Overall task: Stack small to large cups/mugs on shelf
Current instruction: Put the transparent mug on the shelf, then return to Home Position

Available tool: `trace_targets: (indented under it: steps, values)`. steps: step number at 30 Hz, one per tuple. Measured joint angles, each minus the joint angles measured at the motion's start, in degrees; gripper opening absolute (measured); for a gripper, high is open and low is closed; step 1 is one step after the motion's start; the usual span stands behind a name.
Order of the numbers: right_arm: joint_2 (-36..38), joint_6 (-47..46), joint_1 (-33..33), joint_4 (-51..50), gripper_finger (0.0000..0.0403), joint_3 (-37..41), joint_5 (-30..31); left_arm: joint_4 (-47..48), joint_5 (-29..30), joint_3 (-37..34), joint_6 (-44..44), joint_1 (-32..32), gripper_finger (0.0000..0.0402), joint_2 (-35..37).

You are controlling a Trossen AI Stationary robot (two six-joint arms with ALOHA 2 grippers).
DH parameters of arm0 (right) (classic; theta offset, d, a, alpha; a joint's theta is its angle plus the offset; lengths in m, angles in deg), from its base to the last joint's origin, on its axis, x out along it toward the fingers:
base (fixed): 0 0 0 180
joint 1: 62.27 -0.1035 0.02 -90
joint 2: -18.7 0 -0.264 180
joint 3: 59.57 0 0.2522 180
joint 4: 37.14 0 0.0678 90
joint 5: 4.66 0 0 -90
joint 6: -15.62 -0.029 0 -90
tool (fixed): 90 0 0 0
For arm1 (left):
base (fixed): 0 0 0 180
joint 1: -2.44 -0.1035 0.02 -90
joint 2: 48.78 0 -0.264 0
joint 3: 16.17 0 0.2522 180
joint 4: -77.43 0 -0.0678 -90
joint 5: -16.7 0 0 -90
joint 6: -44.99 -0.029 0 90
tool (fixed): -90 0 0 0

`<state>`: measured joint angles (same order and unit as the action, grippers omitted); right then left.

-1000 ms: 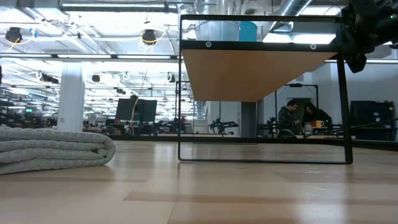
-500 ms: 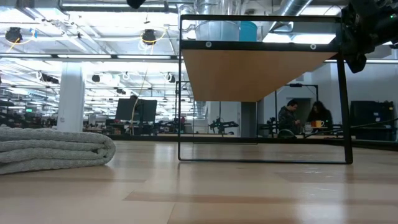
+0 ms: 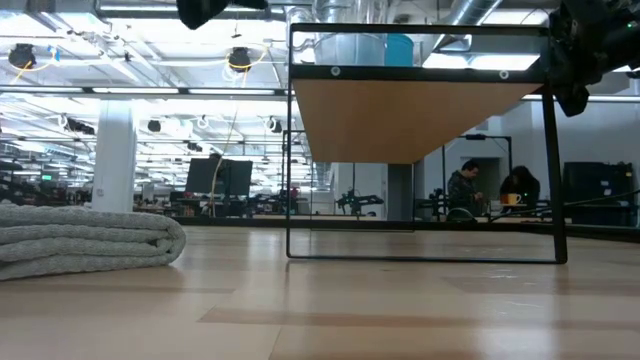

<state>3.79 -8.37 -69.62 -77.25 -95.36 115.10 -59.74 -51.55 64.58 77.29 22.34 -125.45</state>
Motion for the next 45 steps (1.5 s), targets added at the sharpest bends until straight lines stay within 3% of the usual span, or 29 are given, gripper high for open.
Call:
trace_targets:
  steps: [11,25,28,32,37,41,45]
  values:
    - [0.08,0.02,-0.04,1.50,0.0016,0.02,-0.54,-0.24,0.30,0.24,2.29,-2.32,0.0057,-4.57]
    - [0.39,0.02,-0.04,1.50,0.0015,0.02,-1.46,0.35,-1.55,0.06,1.24,-3.67,0.0057,-5.02]
    - [0.37,0.08,-0.07,1.50,0.0014,0.02,-1.46,4.00,2.06,0.07,1.28,-3.62,0.0057,-4.67]
    - [0.37,0.44,-0.04,1.57,0.0017,0.02,-1.71,8.45,14.05,0.06,2.67,-2.88,0.0057,-0.33]
    - [0.37,1.30,-0.04,1.96,0.0015,0.00,-1.90,8.86,20.56,0.06,-0.58,-2.49,0.0057,7.34]
    - [0.37,1.75,-0.04,2.43,0.0014,0.00,-1.94,8.29,21.71,0.01,-5.90,-2.43,0.0057,13.74]
    - [0.37,4.11,-0.04,5.01,0.0016,0.00,-4.03,-1.03,18.31,-5.29,-15.14,-2.43,0.0057,20.82]
